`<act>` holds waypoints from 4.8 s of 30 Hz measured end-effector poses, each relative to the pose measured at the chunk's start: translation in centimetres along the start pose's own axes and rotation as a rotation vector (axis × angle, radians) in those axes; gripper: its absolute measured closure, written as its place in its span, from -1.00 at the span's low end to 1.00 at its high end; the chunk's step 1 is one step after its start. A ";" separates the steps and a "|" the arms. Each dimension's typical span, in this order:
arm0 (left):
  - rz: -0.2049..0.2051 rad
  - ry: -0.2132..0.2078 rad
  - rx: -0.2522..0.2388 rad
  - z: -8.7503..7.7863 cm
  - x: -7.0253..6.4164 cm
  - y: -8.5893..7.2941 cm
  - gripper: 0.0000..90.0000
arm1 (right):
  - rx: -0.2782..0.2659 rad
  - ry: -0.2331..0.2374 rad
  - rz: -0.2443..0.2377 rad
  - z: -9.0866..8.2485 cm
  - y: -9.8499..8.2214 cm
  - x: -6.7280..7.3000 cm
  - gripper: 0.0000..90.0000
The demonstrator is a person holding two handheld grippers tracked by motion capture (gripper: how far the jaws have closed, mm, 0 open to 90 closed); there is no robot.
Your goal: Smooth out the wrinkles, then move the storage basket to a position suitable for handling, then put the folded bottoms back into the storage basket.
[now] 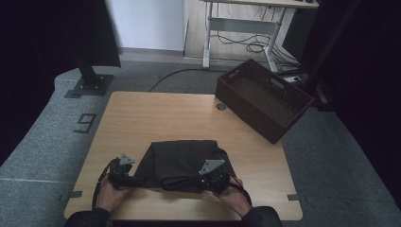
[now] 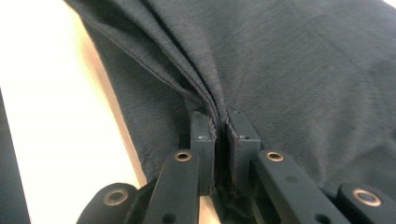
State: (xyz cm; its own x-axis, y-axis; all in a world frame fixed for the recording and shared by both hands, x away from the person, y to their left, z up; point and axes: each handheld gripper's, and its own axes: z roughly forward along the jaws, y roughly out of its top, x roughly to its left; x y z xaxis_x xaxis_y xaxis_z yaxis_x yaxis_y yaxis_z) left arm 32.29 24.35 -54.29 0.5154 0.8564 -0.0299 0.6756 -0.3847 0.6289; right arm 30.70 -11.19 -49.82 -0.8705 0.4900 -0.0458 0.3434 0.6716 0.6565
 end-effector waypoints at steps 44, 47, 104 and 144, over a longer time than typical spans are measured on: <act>0.083 -0.077 0.025 2.6 -1.9 9.2 -1.00 | -0.054 -0.146 0.331 1.3 0.7 -11.5 -1.00; 0.084 -0.058 0.044 3.6 -1.6 8.6 -1.00 | -0.039 -0.178 0.346 2.5 0.2 -11.9 -1.00; -0.055 -0.151 -0.037 0.6 -3.7 1.0 -0.99 | -0.032 -0.127 0.313 3.3 -4.4 -5.3 -1.00; -0.010 -0.167 -0.022 -2.0 -8.0 -2.0 -0.96 | -0.029 -0.100 0.293 0.4 -7.4 -1.0 -1.00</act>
State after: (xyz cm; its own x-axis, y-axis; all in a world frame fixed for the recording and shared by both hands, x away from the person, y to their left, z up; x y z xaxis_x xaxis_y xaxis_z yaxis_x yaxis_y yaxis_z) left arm 25.73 19.02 -53.75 0.5906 0.7902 -0.1636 0.6703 -0.3675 0.6447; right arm 29.14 -16.39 -54.91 -0.6962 0.7138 0.0759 0.5632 0.4777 0.6742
